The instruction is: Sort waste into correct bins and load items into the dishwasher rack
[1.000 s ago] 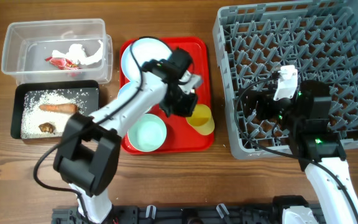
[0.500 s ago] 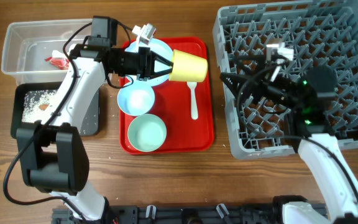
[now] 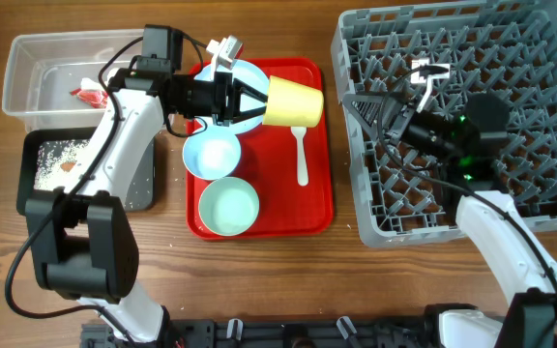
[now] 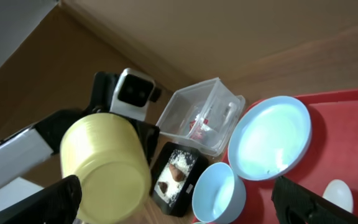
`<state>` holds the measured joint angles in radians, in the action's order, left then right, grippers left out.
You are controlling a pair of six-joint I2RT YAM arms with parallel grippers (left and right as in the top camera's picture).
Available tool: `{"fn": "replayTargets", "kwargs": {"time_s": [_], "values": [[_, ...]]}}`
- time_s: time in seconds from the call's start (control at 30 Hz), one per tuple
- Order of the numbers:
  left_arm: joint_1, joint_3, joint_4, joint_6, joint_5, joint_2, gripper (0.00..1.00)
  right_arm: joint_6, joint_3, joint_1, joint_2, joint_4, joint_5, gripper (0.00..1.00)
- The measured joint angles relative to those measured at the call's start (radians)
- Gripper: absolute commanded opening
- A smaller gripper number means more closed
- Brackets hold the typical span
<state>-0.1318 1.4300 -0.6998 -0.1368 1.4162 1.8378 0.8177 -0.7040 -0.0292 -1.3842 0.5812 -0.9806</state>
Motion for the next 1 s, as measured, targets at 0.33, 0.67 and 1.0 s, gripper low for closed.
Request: {"fn": "replayTargets", "kwargs": {"time_s": [0.33, 0.67, 1.0], "values": [[-0.051, 0.000, 0.000, -0.001, 0.012, 0.000, 0.04, -0.055, 0.000, -0.069, -0.075, 0.217, -0.024, 1.00], [-0.052, 0.000, 0.001, -0.001, 0.009, 0.000, 0.04, -0.052, 0.000, -0.081, -0.086, 0.296, -0.083, 0.99], [-0.072, 0.000, 0.001, -0.004, -0.005, -0.004, 0.04, -0.063, 0.000, -0.042, -0.088, 0.294, -0.172, 0.99]]}}
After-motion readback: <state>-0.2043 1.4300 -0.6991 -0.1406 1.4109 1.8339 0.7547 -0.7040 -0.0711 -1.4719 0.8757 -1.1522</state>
